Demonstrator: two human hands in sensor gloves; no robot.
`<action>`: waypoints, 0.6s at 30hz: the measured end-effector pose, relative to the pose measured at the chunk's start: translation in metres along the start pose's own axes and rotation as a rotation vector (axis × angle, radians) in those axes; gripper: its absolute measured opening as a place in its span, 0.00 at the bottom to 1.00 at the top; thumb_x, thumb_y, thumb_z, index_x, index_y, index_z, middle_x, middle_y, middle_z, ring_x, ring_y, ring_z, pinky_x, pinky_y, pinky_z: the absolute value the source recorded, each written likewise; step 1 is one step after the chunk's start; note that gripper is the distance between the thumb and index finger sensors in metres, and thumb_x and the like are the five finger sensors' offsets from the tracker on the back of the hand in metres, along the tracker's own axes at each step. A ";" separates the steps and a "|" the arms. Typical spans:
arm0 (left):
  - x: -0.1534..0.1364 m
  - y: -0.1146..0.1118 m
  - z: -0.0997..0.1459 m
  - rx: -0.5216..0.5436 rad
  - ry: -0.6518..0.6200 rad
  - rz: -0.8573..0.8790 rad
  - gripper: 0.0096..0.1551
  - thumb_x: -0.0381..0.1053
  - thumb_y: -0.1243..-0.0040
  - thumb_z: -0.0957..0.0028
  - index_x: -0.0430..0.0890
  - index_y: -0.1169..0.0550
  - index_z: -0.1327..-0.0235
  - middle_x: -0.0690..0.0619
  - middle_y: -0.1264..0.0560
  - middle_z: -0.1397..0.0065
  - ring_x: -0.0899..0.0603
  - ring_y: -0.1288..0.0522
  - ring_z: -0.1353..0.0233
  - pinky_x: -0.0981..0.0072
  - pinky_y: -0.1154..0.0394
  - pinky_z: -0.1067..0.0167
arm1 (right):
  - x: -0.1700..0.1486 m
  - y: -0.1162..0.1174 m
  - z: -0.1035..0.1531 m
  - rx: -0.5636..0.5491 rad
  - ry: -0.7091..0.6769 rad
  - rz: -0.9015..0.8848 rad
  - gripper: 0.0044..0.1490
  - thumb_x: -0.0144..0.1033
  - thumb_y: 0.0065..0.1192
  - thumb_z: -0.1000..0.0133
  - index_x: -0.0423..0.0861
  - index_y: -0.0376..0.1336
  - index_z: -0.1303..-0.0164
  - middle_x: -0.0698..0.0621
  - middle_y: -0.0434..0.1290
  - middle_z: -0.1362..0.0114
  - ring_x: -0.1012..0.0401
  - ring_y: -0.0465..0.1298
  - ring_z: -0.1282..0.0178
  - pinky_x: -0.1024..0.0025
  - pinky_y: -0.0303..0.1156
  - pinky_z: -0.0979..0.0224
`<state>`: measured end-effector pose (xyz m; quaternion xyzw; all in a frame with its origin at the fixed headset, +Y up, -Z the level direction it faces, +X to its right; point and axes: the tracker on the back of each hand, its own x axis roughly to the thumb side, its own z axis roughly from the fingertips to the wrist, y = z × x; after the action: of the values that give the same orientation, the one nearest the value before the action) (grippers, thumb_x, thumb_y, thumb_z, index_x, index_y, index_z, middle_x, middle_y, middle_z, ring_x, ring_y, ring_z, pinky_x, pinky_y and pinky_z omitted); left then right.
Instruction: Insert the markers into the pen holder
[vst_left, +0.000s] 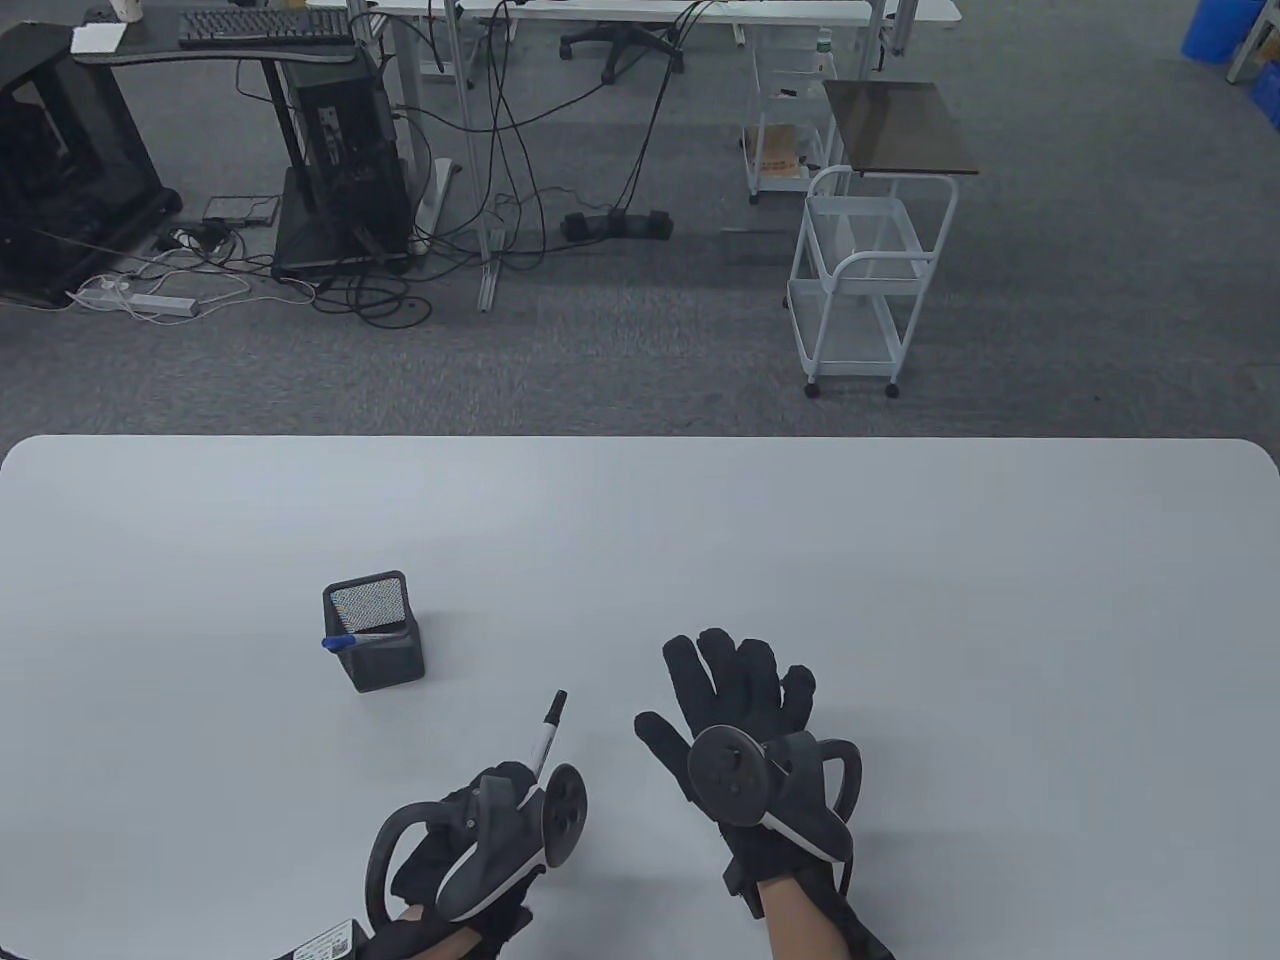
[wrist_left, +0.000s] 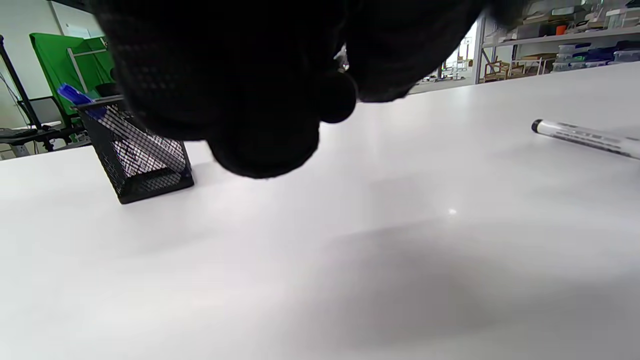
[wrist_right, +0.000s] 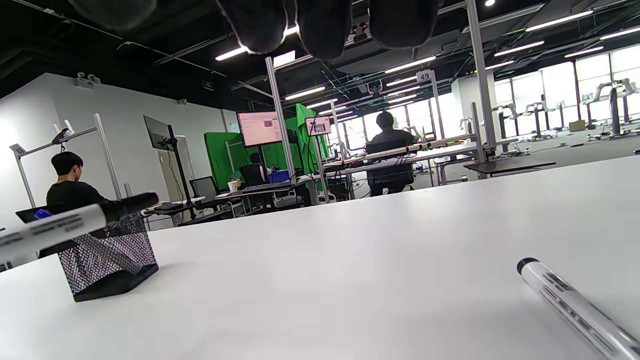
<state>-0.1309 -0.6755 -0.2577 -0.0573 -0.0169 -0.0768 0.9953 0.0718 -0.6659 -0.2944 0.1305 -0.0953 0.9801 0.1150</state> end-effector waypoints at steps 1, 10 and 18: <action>-0.004 0.004 0.000 0.010 0.001 0.007 0.33 0.57 0.36 0.39 0.38 0.23 0.29 0.44 0.17 0.42 0.46 0.10 0.48 0.55 0.13 0.44 | 0.000 0.000 0.000 0.000 0.000 0.000 0.49 0.66 0.37 0.34 0.48 0.47 0.08 0.37 0.48 0.05 0.30 0.51 0.11 0.25 0.39 0.23; -0.044 0.039 -0.006 0.067 0.062 -0.023 0.31 0.56 0.34 0.40 0.45 0.22 0.26 0.45 0.19 0.37 0.45 0.11 0.43 0.53 0.13 0.39 | 0.002 0.001 0.000 0.010 -0.006 0.004 0.49 0.66 0.37 0.34 0.48 0.47 0.08 0.37 0.48 0.05 0.31 0.51 0.11 0.25 0.39 0.23; -0.071 0.061 -0.019 0.084 0.095 -0.111 0.30 0.55 0.33 0.41 0.48 0.22 0.26 0.46 0.21 0.34 0.45 0.13 0.41 0.51 0.15 0.35 | 0.007 0.003 0.000 0.019 -0.018 0.014 0.49 0.66 0.37 0.34 0.48 0.47 0.08 0.37 0.48 0.05 0.30 0.51 0.11 0.25 0.39 0.23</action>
<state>-0.1910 -0.6070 -0.2860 -0.0106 0.0240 -0.1338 0.9907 0.0642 -0.6670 -0.2931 0.1396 -0.0878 0.9806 0.1058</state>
